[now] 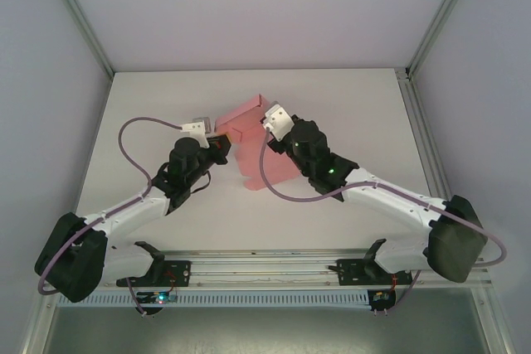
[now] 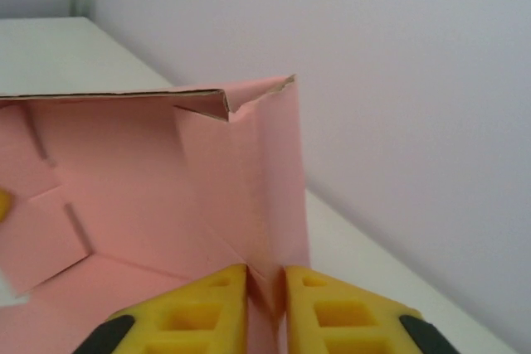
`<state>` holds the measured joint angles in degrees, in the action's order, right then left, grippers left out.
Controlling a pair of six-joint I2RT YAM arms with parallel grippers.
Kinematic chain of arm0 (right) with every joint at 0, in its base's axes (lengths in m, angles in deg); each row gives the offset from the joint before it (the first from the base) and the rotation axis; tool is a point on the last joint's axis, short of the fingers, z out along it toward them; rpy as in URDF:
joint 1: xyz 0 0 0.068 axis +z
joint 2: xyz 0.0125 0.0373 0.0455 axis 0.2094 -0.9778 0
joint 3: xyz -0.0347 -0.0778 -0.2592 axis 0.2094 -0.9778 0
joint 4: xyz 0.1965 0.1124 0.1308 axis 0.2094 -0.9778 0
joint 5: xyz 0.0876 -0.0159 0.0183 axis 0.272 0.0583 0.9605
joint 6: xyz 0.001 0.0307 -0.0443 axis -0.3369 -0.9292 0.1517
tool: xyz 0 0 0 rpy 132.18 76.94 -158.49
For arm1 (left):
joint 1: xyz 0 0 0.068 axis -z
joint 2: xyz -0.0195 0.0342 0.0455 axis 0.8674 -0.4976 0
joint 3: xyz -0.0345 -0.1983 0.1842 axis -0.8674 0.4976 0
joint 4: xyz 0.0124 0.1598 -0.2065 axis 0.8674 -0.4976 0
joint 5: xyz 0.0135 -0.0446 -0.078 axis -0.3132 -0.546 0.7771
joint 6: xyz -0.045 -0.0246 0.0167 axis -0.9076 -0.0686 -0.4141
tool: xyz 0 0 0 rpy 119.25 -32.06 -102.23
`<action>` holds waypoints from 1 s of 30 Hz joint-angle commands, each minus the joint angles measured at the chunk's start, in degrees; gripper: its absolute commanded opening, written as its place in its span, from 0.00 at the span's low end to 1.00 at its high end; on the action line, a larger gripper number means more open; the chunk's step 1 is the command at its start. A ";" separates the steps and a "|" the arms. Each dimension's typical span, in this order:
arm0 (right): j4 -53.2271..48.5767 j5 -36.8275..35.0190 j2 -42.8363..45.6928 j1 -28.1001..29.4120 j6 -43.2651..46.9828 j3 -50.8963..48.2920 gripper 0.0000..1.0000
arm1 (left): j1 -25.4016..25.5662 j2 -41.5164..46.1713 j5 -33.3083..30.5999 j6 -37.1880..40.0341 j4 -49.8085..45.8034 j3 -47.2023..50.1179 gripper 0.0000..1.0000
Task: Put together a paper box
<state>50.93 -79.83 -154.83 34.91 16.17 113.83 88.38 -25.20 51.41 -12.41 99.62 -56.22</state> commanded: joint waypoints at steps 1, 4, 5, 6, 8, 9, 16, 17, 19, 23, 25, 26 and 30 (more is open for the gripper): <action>10.94 -13.51 -2.44 0.81 2.53 -1.98 0.13 | 2.73 -1.96 -1.19 -4.65 0.62 -3.19 0.00; 16.21 -22.52 -4.87 0.37 3.14 -1.91 0.09 | 5.40 -3.16 -5.94 -8.50 1.00 -4.01 0.00; 17.96 -25.13 -5.76 0.00 3.74 -1.82 0.06 | 6.09 -3.18 -8.09 -10.31 -0.11 -4.37 0.00; 19.73 -27.09 -6.76 -0.57 4.80 -1.90 0.03 | 6.91 -3.14 -10.09 -12.21 -1.33 -4.87 0.00; 23.44 -29.92 -8.66 -1.74 6.47 -2.15 0.00 | 8.41 -2.71 -13.31 -15.29 -3.72 -5.79 0.00; 24.85 -31.10 -9.73 -2.45 7.33 -2.14 0.00 | 9.39 -2.48 -15.17 -16.70 -5.50 -6.49 0.00; 32.72 -35.00 -17.19 -5.29 21.90 0.05 0.00 | 13.65 -2.03 -24.80 -28.41 -19.32 -10.40 0.00; 33.22 -35.31 -17.82 -5.50 23.60 0.28 0.00 | 13.81 -1.85 -25.67 -29.82 -19.42 -10.10 0.00; 36.10 -35.39 -18.80 -6.08 27.07 0.24 0.00 | 14.33 -1.35 -27.67 -31.97 -21.36 -10.14 0.00; 46.53 -37.94 -22.61 -7.27 37.12 0.54 0.00 | 15.25 -1.27 -30.61 -33.17 -28.84 -13.32 0.00; 53.38 -39.21 -25.28 -7.15 43.08 1.11 0.00 | 15.40 -1.82 -30.72 -33.94 -30.18 -14.28 0.00; 56.81 -39.76 -26.81 -7.10 45.94 1.70 0.00 | 15.45 -2.19 -30.33 -34.66 -30.70 -14.58 0.00; 64.59 -42.01 -30.74 -7.45 51.87 4.29 0.00 | 15.71 -3.37 -31.42 -36.39 -34.05 -16.11 0.00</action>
<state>104.61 -107.46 -184.01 33.12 58.44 115.89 103.95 -28.80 28.63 -44.00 75.14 -71.63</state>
